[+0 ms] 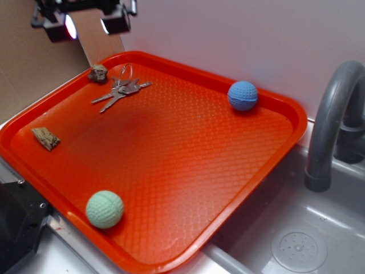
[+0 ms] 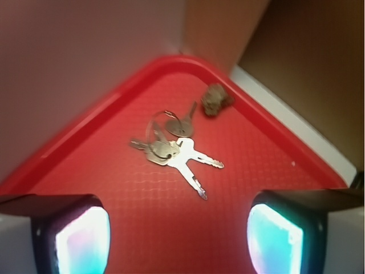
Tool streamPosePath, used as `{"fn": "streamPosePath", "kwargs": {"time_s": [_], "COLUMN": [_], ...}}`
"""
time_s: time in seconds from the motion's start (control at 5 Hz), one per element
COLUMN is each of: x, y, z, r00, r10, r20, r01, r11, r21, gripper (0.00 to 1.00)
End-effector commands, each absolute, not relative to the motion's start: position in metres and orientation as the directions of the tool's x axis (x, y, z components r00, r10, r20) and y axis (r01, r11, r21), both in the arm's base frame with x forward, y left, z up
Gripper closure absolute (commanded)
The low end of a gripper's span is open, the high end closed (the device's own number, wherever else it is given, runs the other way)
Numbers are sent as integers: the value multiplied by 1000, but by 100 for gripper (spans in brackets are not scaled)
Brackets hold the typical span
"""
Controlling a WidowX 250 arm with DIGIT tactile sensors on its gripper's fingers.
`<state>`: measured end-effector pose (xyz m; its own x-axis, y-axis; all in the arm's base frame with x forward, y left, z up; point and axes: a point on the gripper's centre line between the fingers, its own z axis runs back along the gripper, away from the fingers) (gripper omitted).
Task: Grab the silver keys.
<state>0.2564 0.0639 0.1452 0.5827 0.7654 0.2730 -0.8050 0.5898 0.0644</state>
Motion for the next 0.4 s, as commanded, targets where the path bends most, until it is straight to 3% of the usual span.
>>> {"fn": "streamPosePath", "kwargs": {"time_s": [0.0, 0.2], "x": [271, 261], "y": [118, 139], "z": [137, 125], "r00": [497, 504], "r10": [788, 786], "r20": [363, 357], "r01": [-841, -839], "r11": [540, 544], "r21": [-22, -13], "gripper": [0, 0]}}
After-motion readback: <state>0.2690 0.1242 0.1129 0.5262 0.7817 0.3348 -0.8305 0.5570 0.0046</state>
